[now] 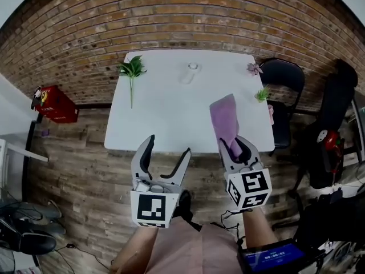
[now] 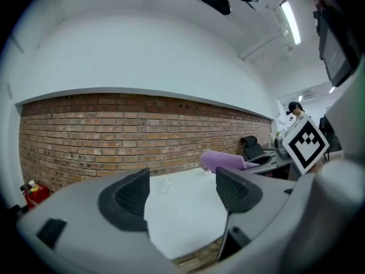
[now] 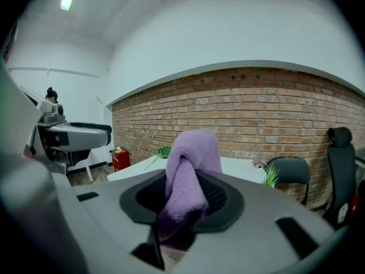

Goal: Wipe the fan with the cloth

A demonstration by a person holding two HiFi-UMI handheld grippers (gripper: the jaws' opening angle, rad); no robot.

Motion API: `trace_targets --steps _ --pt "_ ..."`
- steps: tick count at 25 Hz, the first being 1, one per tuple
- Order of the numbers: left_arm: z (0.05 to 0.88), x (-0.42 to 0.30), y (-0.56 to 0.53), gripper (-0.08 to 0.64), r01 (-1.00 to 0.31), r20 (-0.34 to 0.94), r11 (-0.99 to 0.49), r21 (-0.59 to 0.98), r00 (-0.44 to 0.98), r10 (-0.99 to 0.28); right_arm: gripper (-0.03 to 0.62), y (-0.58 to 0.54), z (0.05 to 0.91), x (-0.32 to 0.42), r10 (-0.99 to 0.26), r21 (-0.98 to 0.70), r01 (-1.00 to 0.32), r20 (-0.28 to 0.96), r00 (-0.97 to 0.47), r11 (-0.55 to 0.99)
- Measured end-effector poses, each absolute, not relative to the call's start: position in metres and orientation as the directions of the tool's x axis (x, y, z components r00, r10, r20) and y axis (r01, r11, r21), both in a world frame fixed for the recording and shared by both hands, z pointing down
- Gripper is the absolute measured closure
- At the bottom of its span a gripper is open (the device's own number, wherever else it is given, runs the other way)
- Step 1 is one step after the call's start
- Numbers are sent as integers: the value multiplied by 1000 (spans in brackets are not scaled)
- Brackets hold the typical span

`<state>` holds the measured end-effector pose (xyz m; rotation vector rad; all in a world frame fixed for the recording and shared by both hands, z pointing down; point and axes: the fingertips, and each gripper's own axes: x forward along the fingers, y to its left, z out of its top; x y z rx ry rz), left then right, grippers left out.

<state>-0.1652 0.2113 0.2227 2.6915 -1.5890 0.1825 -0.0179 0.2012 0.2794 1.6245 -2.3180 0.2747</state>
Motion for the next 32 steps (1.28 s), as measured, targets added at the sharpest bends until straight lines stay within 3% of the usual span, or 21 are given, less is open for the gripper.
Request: trace_targets --steps 14,32 --pt "209 -157 116 190 -829 66 -556 -58 553 -831 468 120 257 0 -929 38 -971 304 -214 236" --pt "272 -105 -36 190 -845 266 -518 -136 472 -840 467 -33 317 54 -869 -64 -953 396 -297 296"
